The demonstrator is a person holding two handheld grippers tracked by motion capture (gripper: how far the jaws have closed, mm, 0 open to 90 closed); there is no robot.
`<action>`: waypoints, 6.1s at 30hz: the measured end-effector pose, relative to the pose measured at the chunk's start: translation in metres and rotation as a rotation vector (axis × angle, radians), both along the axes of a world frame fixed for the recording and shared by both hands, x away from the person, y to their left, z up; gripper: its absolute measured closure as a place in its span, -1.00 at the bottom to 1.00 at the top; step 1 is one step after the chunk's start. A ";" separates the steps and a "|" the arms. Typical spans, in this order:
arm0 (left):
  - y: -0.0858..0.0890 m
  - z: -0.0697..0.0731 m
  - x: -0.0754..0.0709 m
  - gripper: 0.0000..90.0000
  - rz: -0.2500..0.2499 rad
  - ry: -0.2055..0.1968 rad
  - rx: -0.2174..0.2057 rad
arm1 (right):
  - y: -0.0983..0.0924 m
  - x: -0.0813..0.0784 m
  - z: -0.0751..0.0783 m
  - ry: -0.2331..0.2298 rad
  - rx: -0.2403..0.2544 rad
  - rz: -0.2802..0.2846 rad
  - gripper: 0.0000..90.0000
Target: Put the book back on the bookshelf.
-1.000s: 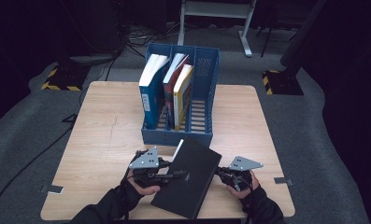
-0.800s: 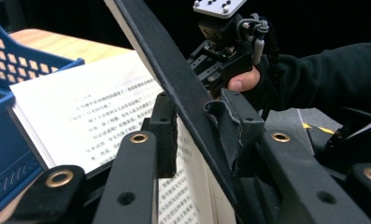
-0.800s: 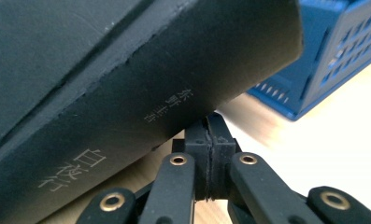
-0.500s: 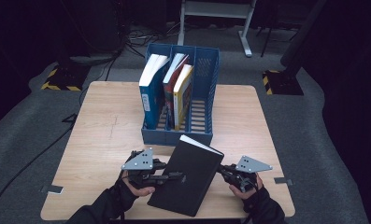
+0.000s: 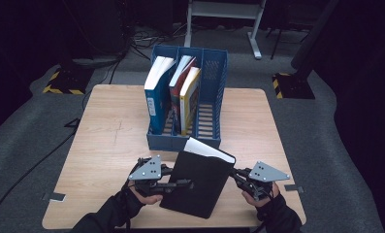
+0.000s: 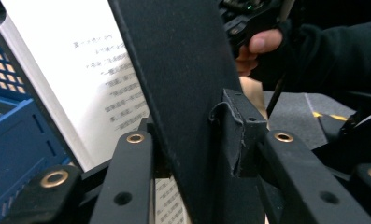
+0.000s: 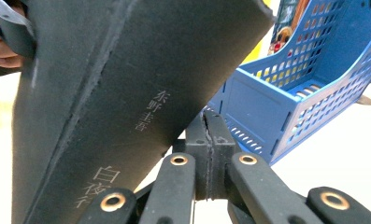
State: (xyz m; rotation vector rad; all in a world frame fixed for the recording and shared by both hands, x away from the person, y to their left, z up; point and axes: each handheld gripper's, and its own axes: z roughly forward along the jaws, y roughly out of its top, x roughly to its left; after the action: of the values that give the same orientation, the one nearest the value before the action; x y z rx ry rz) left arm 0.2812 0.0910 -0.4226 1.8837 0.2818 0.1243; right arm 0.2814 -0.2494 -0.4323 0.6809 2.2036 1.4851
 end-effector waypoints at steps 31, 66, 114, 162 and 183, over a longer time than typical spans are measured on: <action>-0.003 -0.007 0.003 0.24 0.050 -0.045 0.045 | 0.002 -0.021 0.021 -0.109 -0.060 0.038 1.00; 0.007 -0.009 -0.009 0.16 0.031 -0.056 0.136 | -0.006 -0.043 0.010 0.048 -0.159 0.223 0.10; -0.052 -0.064 0.014 -0.73 0.231 -0.023 0.327 | 0.039 -0.012 0.049 0.043 -0.062 0.132 0.08; 0.064 -0.084 -0.001 -0.58 0.332 0.180 0.434 | 0.038 -0.014 0.058 0.073 -0.100 0.067 0.18; 0.065 -0.085 0.003 -0.64 0.314 0.181 0.438 | 0.036 -0.014 0.077 0.054 -0.145 0.027 0.20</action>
State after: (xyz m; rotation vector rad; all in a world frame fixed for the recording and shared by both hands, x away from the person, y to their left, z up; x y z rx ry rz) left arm 0.2839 0.1564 -0.5071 2.2769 0.7225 0.2442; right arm 0.2669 -0.2138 -0.3549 0.6533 2.3425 1.3185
